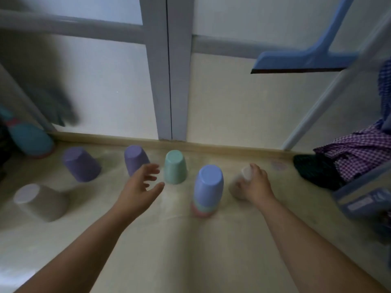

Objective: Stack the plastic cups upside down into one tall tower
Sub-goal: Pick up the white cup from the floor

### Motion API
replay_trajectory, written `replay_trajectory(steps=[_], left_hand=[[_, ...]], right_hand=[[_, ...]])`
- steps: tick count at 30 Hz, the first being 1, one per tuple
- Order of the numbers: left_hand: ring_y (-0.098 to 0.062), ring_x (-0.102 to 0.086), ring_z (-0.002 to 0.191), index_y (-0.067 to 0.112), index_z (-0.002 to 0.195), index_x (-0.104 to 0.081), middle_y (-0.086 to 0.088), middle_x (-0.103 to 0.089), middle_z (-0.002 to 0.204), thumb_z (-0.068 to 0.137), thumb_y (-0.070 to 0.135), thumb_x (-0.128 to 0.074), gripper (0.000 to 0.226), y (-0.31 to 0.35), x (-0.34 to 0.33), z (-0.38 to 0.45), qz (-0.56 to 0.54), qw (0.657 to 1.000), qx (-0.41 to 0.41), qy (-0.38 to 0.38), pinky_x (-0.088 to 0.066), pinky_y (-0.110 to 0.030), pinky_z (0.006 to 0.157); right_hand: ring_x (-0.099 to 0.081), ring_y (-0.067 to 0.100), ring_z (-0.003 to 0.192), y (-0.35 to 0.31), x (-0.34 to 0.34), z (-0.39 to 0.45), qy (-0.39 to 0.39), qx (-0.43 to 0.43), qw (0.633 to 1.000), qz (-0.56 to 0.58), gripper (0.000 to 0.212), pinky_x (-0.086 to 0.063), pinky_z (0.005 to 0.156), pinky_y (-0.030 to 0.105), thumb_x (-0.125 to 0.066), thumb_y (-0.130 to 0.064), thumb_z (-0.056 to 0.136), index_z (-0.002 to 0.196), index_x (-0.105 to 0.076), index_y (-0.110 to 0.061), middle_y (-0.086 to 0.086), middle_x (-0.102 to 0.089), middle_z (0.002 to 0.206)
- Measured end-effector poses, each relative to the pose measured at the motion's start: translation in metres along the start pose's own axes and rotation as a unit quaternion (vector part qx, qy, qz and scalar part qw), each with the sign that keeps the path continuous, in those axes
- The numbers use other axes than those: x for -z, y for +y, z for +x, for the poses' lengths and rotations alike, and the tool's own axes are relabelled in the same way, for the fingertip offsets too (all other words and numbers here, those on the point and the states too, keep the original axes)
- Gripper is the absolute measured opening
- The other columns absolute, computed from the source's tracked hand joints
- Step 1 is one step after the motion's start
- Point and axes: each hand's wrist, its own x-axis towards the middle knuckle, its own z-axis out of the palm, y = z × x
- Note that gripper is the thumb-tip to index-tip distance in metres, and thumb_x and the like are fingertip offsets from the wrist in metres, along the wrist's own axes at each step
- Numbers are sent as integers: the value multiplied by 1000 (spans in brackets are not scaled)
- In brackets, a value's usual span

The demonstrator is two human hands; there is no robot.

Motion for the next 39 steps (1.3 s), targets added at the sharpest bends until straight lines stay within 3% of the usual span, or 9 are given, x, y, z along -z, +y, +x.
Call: replay_trajectory(steps=[4, 8, 14, 17, 20, 26, 34, 37, 39], left_hand=[[-15, -58, 97, 26, 107, -49, 2, -59, 108, 75, 15, -68, 39, -22, 4, -5, 17, 999, 32, 4, -46, -31, 83], [-18, -58, 97, 17, 113, -51, 1, -57, 108, 75, 15, -68, 41, -25, 2, 5, 21, 998, 53, 11, -45, -31, 82], [-19, -55, 92, 12, 115, -51, -3, -58, 107, 76, 12, -66, 42, -5, -2, 21, 3, 999, 36, 23, -41, -30, 80], [-20, -56, 94, 11, 117, -51, -3, -57, 109, 77, 12, -66, 43, 3, 0, 23, 6, 1000, 22, 20, -43, -31, 82], [-19, -55, 93, 11, 117, -51, -3, -57, 109, 77, 13, -66, 43, 6, 2, 28, 14, 1000, 12, 18, -42, -29, 80], [-18, -53, 98, 10, 122, -47, -8, -55, 119, 74, 13, -69, 52, -3, 3, 45, 54, 998, 8, -14, -43, -29, 83], [-29, -42, 127, 11, 136, -28, -12, -40, 142, 63, 14, -78, 88, -17, -26, 96, 52, 992, 44, -105, -38, -39, 104], [-35, -46, 118, 4, 129, -36, -21, -47, 132, 62, 7, -78, 79, -19, -45, 108, 47, 994, 67, -78, -39, -39, 96], [-35, -50, 112, 3, 123, -41, -22, -52, 125, 63, 5, -77, 70, -21, -53, 108, 33, 995, 74, -56, -40, -36, 88]], right_hand=[[-47, 43, 113, 8, -16, 0, 39, 7, 999, 24, 66, -38, 97, 37, -69, -9, 74, 132, -37, -6, 29, -41, 128], [-45, 38, 118, -1, -5, -4, 37, 5, 998, 50, 67, -34, 95, 30, -70, -10, 73, 132, -38, -7, 26, -43, 130], [-54, 21, 109, -73, 85, -34, 125, 95, 976, 149, 70, -44, 97, 35, -74, -23, 69, 129, -39, -29, 1, -54, 123], [-58, 13, 94, -115, 120, -65, 101, 157, 964, 191, 64, -49, 81, 28, -76, -25, 65, 119, -44, -34, -18, -55, 104], [-57, 7, 92, -137, 115, -80, 13, 194, 964, 183, 58, -51, 71, 23, -77, -26, 62, 111, -47, -37, -20, -57, 104], [-55, 11, 97, -115, 43, -82, -83, 188, 974, 95, 64, -40, 82, 18, -79, -21, 59, 113, -45, -30, -6, -58, 110], [-51, 7, 111, -103, 36, -78, -101, 169, 973, 116, 73, -40, 98, 23, -80, -22, 62, 122, -41, -36, -9, -55, 123], [-51, 8, 113, -102, 35, -79, -99, 168, 972, 128, 75, -40, 103, 30, -80, -21, 63, 126, -41, -35, -8, -54, 126], [-51, 7, 113, -102, 34, -79, -92, 168, 973, 129, 76, -39, 103, 28, -80, -20, 63, 127, -41, -33, -9, -53, 127]])
